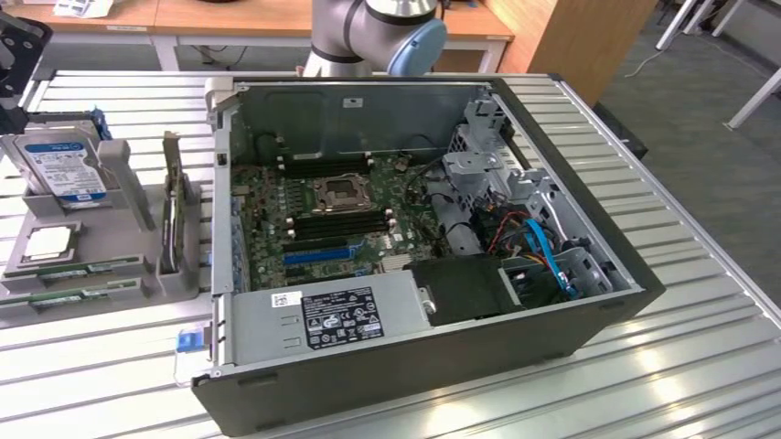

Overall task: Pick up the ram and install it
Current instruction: 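Reach for the ram, then pick up the ram and move it above insertion slot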

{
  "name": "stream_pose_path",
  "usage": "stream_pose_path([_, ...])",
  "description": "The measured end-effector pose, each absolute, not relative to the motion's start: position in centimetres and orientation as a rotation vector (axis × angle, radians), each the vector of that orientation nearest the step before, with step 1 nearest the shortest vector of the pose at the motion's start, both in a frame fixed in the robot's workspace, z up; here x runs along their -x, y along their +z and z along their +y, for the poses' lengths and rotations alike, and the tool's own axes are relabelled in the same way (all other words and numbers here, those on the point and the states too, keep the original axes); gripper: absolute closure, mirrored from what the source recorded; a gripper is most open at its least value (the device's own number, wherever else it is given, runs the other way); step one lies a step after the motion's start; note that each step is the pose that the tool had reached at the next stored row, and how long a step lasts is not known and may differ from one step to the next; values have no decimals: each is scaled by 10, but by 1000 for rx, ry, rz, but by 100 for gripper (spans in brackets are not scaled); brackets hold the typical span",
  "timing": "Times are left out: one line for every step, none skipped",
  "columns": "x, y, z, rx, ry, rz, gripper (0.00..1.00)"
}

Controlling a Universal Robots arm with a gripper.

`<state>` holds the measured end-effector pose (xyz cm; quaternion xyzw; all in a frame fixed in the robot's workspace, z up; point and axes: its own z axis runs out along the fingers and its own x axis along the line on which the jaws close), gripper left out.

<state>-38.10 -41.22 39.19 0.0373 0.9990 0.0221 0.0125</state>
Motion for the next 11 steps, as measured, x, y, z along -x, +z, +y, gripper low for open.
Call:
stream_pose_path([381,392,-412,-116,69,3114,90])
stream_pose_path([381,392,-412,-116,69,3114,90])
stream_pose_path([381,392,-412,-116,69,3114,90])
stream_pose_path([381,392,-412,-116,69,3114,90])
stream_pose_path([381,392,-412,-116,69,3114,90])
stream_pose_path([381,392,-412,-116,69,3114,90])
stream_pose_path([381,392,-412,-116,69,3114,90])
stream_pose_path([381,392,-412,-116,69,3114,90])
stream_pose_path([381,392,-412,-116,69,3114,90])
stream_pose_path([381,392,-412,-116,69,3114,90])
stream_pose_path([381,392,-412,-116,69,3114,90])
